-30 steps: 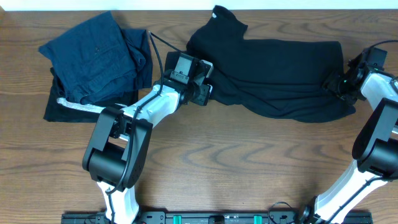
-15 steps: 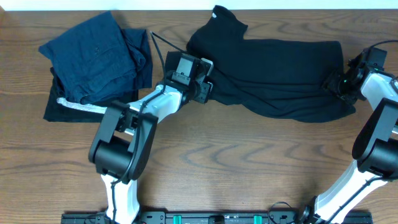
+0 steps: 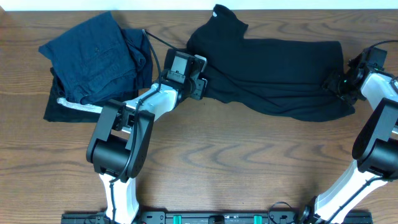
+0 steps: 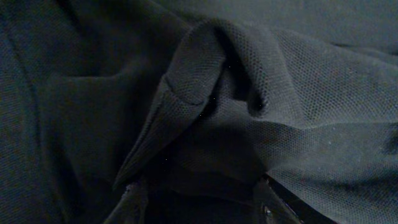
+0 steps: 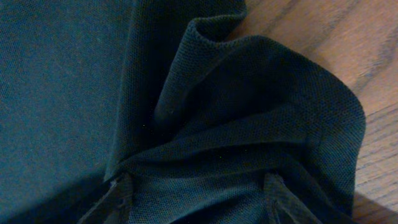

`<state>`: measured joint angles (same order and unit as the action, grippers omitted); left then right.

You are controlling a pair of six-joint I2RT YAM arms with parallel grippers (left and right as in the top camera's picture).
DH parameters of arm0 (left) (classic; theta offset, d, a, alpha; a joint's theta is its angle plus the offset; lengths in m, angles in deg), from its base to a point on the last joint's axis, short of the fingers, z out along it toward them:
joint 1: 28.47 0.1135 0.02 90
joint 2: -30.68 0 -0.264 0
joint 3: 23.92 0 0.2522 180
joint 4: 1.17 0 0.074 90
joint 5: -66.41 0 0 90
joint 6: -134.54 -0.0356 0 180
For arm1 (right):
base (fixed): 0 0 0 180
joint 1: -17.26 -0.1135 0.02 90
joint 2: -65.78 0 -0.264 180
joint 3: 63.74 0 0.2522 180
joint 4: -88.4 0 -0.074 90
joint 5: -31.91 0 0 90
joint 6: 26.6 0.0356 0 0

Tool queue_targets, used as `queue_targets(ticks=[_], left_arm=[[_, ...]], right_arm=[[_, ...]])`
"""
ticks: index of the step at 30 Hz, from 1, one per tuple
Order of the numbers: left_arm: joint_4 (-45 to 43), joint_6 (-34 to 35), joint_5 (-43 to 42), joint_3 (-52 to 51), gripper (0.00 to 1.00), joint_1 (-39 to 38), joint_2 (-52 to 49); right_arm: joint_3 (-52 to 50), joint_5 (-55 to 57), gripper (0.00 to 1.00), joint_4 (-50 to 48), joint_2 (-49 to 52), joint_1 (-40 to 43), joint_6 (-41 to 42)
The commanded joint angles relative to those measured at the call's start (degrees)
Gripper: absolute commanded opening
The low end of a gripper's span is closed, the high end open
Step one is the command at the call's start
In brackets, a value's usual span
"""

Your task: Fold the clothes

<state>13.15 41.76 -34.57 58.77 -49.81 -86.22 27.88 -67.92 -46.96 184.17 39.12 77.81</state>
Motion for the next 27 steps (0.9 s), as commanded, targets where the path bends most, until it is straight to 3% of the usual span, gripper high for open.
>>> queue_targets(ticks=[1,2,13,27], left_arm=[[-0.94,0.7,2.05,0.59,0.57,0.55,0.0],[-1.09,0.7,2.05,0.59,0.64,0.55,0.0],[-2.03,0.72,-5.31,0.59,0.76,0.42,0.0],[-2.78,1.11,-5.33,0.59,0.74,0.39,0.0]], right_arm=[[-3.61,-2.47,0.66,2.27,5.2,0.52,0.52],[-3.61,-2.45,0.66,2.29,5.2,0.48,0.52],[-3.61,-2.45,0.67,2.27,5.2,0.44,0.52],[-3.61,-2.45,0.66,2.19,5.2,0.44,0.52]])
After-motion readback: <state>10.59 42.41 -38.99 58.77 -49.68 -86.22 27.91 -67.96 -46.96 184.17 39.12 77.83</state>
